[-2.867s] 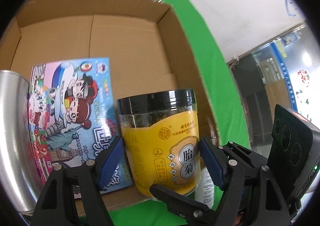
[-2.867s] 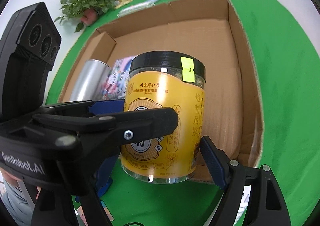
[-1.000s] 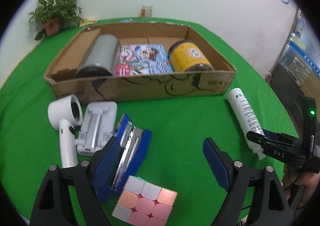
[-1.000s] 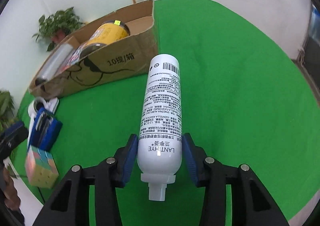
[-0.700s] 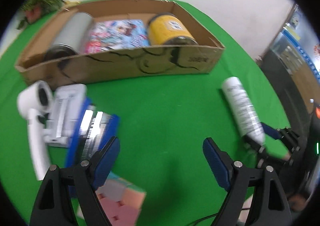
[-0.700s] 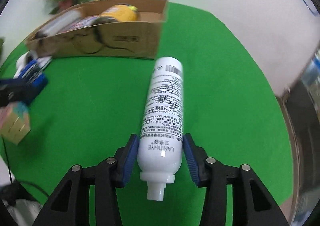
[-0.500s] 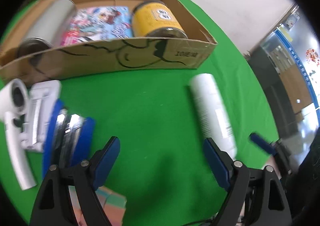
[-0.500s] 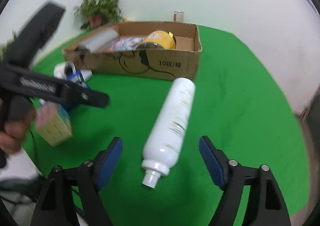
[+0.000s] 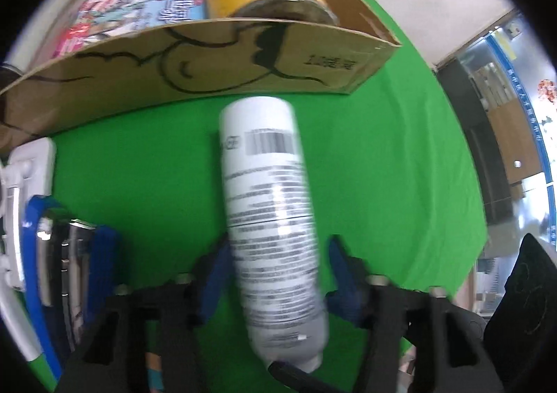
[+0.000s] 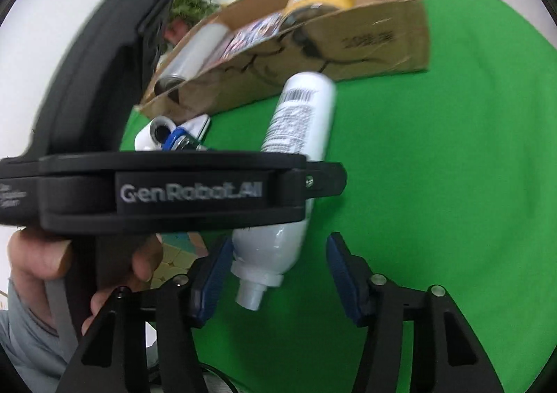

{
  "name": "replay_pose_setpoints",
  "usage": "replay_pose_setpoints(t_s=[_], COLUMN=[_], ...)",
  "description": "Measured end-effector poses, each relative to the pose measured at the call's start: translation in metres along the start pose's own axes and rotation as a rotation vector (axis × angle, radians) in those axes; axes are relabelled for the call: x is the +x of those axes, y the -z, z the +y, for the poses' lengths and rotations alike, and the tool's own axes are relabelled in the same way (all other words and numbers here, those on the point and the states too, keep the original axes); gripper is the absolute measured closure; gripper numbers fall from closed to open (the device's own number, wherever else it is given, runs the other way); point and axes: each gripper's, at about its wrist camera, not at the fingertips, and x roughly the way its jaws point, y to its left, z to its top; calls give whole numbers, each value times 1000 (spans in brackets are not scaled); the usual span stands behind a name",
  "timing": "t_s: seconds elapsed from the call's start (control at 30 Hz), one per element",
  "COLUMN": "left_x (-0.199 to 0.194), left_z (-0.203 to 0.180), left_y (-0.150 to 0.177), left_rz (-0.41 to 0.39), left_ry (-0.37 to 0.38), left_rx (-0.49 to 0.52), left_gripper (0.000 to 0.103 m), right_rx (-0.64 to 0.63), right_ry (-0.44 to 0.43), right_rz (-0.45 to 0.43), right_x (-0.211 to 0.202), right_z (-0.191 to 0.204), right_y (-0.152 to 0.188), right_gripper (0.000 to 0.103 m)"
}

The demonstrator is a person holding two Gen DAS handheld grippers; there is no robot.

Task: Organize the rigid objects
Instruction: 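Lift the white bottle with the right gripper while the left gripper grasps its cap end, then carry the white bottle with both grippers into the box and open them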

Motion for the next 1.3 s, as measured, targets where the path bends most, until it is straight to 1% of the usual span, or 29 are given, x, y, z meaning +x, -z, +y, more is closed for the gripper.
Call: replay_pose_setpoints(t_s=[0.07,0.1,0.2,0.27,0.4,0.5,0.63,0.77,0.9,1.03,1.1,1.17,1.27,1.3], left_x=[-2,-2,0,5,14,21,24,26,22,19,17,12,-6,-14], left_z=[10,12,8,2,-17,-27,-24,-18,-4,3,4,1,3,2], left_y=[1,1,6,9,14,13,5,7,6,7,10,10,9,8], left_rz=[19,24,38,63,94,109,129,150,163,156,150,132,93,74], left_ry=[69,85,97,135,188,227,262,287,314,326,317,310,308,303], left_rx=[-45,-53,-60,-70,-55,-56,-79,-97,-123,-133,-126,-118,-115,-106], left_gripper=[59,59,60,60,60,60,59,59,59,59,59,59,60,60], right_rx=[-2,-5,-37,-68,-71,-75,-88,-144,-255,-287,-279,-261,-275,-282], right_ry=[0,1,21,52,78,111,158,198,268,280,278,270,262,259], right_rz=[16,21,26,46,93,108,107,118,127,130,126,115,72,59], right_x=[6,8,9,12,4,-4,-9,-3,2,2,1,-2,-13,-19], right_z=[2,2,6,8,-5,-15,-18,-13,-1,4,6,12,21,24], right_y=[-2,-2,0,-3,1,3,6,9,10,10,9,11,9,14], right_gripper=[53,53,53,56,55,55,56,58,59,59,59,59,59,59])
